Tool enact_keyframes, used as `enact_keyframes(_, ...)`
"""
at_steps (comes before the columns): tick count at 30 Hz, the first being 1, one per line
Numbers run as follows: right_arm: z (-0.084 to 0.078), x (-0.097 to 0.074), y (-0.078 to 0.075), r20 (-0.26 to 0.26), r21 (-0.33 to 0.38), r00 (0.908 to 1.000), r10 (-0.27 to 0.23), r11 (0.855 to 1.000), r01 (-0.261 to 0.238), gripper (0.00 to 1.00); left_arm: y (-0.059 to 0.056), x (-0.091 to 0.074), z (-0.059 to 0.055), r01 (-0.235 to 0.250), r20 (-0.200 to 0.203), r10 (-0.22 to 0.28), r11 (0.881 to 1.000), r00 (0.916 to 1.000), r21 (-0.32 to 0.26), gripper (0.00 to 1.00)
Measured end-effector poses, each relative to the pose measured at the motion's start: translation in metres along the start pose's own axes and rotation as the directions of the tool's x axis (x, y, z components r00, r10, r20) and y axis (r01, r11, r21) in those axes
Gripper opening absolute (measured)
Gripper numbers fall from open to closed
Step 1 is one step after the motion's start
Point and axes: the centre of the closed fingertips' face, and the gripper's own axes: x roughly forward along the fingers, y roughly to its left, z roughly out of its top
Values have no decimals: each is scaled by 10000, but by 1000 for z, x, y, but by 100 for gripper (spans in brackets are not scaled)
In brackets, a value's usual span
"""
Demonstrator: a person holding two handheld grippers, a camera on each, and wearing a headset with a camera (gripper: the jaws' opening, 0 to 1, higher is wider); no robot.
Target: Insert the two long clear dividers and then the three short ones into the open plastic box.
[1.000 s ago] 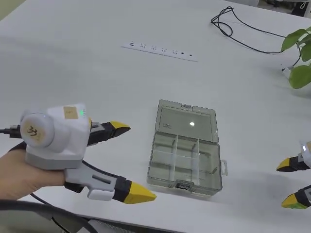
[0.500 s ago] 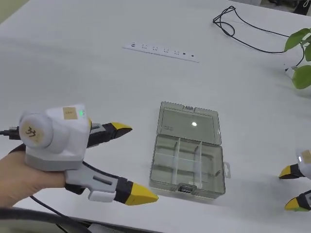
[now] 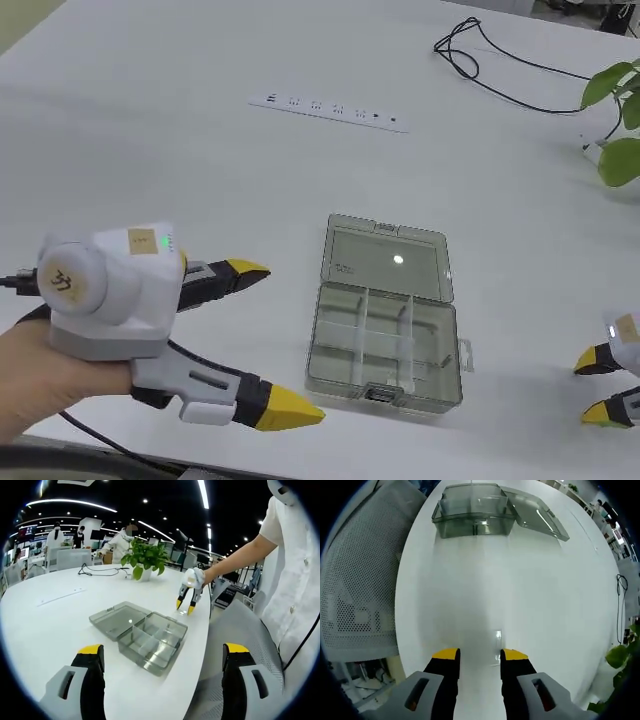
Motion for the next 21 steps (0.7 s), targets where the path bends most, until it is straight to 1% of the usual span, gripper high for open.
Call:
enact_keyframes(10,0,0,0,-48,-32,10000,-76,10000,76,33,0,-3,-1,-46,5,46,10000,10000,-6,100)
enact_keyframes(15,0,-1,2,-107,-128,9998,-155,9998,153,33,0,-4,-1,-65,19,65,10000,10000,-5,100)
enact_keyframes(21,7,-12,4,120,-90,9991,-413,9991,414,33,1,-4,1,-158,59,158,9999,9999,-5,100)
